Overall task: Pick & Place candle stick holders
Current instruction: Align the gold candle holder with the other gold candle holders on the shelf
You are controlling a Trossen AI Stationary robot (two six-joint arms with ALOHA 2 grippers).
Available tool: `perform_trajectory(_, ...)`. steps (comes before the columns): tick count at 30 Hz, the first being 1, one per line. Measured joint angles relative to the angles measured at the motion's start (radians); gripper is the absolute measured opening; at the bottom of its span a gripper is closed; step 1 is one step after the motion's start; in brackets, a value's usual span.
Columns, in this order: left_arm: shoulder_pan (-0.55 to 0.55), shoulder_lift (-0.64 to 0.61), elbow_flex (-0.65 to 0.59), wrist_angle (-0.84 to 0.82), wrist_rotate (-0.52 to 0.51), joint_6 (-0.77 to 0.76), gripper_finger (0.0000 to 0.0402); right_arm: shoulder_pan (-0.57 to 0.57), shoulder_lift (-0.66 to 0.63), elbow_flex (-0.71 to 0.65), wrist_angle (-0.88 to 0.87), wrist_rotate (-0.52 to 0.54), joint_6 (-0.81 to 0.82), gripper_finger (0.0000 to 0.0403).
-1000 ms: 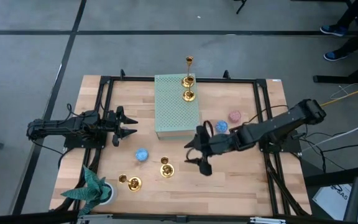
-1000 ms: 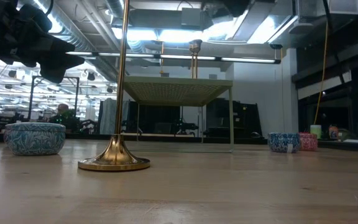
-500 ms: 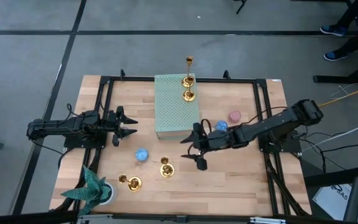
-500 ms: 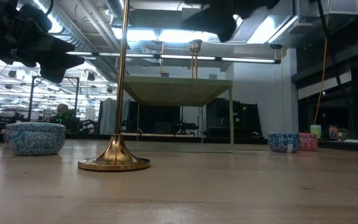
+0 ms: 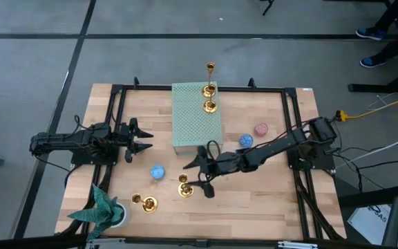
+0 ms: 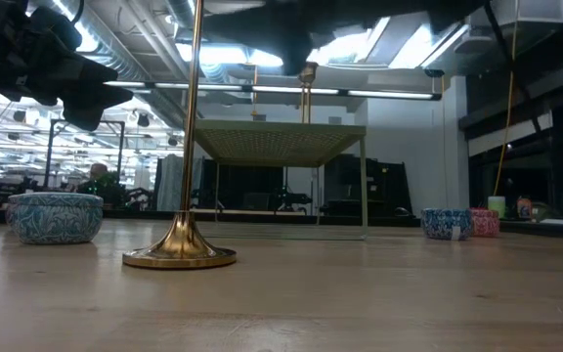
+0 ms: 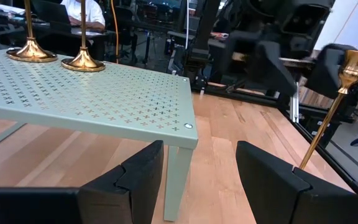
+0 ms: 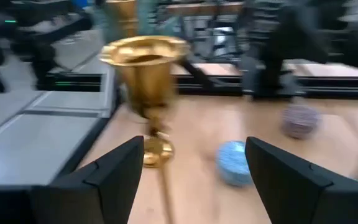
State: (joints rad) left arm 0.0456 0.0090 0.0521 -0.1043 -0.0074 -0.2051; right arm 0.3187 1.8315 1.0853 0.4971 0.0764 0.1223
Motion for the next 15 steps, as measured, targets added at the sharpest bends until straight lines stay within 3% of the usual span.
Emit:
perform_trajectory(3,0.000,0.000,0.000,0.000,0.000,0.000,0.0200,0.012,0.050,0.058,-0.026,-0.032,-0.004,0.0285)
perform_trajectory(10,0.000,0.000,0.000,0.000,0.000,0.000,0.0200,0.024,0.099,0.134,-0.078,0.011,-0.015,0.0278)
perform_trajectory(15,0.000,0.000,0.000,0.000,0.000,0.000,0.0200,0.026,0.098,0.134,-0.110,0.017,0.054,0.0221)
